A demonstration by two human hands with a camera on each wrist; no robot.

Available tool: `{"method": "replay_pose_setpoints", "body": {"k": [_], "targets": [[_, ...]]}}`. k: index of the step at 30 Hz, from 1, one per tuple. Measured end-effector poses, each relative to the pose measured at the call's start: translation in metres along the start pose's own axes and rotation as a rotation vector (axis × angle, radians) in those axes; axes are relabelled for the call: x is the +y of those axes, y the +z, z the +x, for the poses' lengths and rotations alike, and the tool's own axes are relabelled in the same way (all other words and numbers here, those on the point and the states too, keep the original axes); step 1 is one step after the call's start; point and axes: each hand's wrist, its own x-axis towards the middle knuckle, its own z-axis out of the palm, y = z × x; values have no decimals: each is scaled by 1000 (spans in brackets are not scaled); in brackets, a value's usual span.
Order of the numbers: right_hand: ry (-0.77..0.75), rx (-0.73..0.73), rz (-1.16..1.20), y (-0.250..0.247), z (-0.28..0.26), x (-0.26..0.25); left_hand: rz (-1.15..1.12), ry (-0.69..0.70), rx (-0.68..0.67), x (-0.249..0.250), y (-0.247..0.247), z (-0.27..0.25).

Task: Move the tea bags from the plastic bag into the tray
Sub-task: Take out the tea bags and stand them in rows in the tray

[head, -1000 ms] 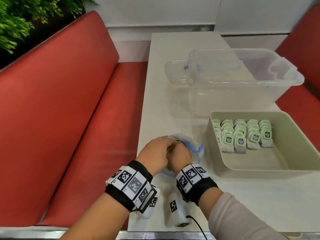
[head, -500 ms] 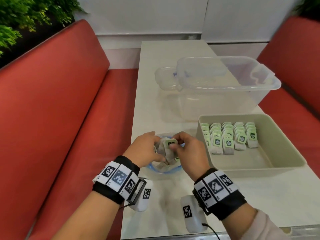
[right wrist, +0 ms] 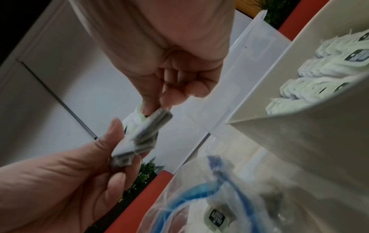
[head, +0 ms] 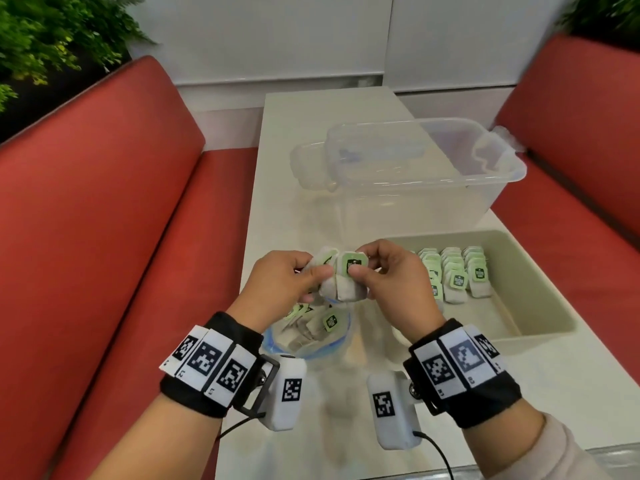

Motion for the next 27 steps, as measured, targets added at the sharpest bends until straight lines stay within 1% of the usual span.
{"method": "replay_pose_setpoints", "body": {"k": [3, 5, 9, 12, 15, 19, 21, 24, 27], "targets": [[-2, 23, -4, -24, 1, 6, -84, -21, 7, 13, 15, 7], [-10, 49, -27, -45, 2, 10, -65, 9, -17, 24, 24, 13], [-24, 132, -91, -101, 5, 18, 230, 151, -47, 53, 48, 37], [-39, 230, -188, -148, 7, 26, 352, 213, -92, 82, 75, 58], [-33, 316, -283, -189, 10, 37, 458, 239, -199, 110, 111, 80], [-3, 367, -280, -228, 15, 55, 658, 253, -373, 133, 160, 107], [4, 379, -275, -241, 16, 62, 723, 240, -451, 136, 183, 121], [5, 383, -271, -256, 18, 69, 839, 185, -586, 134, 216, 137], [-2, 384, -283, -265, 21, 76, 934, 148, -683, 130, 243, 148]]}}
